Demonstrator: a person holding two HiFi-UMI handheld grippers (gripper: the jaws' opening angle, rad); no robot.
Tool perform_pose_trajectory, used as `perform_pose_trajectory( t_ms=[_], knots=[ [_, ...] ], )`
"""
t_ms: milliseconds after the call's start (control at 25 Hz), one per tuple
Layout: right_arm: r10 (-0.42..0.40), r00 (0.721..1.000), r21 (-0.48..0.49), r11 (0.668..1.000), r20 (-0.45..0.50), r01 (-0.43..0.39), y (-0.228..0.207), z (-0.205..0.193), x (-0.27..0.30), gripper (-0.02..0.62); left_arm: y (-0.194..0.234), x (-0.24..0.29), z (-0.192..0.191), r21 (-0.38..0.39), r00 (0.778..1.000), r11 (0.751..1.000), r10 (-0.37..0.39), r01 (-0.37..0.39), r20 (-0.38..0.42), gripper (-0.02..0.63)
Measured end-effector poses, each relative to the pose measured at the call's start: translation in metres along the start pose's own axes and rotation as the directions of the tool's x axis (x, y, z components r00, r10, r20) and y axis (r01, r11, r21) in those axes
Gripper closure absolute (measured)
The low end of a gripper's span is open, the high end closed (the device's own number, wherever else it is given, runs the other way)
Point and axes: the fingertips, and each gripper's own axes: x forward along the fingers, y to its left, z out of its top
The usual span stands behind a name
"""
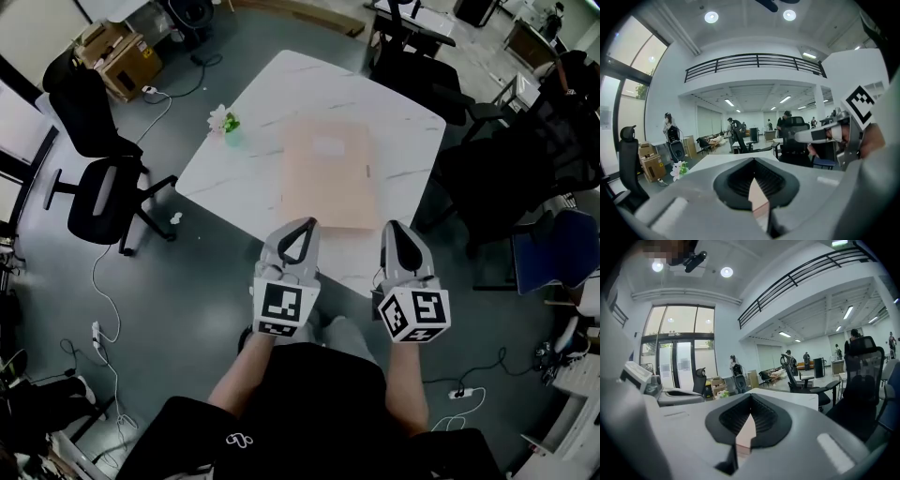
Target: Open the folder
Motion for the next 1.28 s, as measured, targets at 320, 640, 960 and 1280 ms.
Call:
perform_pose_trajectory(
  t_ms=[320, 640, 960, 1280],
  knots=[
    [-0.015, 0.997, 0.031, 0.999, -0.073, 0.017, -0.046, -0.014, 0.028, 0.597, -0.008, 0.05, -0.014, 0.046, 0.994, 0.998, -0.031, 0.036, -0.106, 0.606],
    [0.019, 0.986, 0.06, 0.998, -0.163, -0.009, -0.073, -0.04, 0.046, 0.597, -0.014, 0.08, -0.051, 0.097, 0.973, 0.994, -0.018, 0.042, -0.231, 0.606],
    [0.064, 0.967, 0.103, 0.994, -0.248, -0.039, -0.082, -0.077, 0.066, 0.597, -0.012, 0.089, -0.097, 0.246, 0.922, 0.965, 0.013, 0.09, -0.388, 0.6],
    [0.106, 0.925, 0.119, 0.991, -0.366, -0.066, -0.085, -0.12, 0.087, 0.597, -0.012, 0.096, -0.124, 0.377, 0.874, 0.911, 0.043, 0.164, -0.485, 0.594]
  ],
)
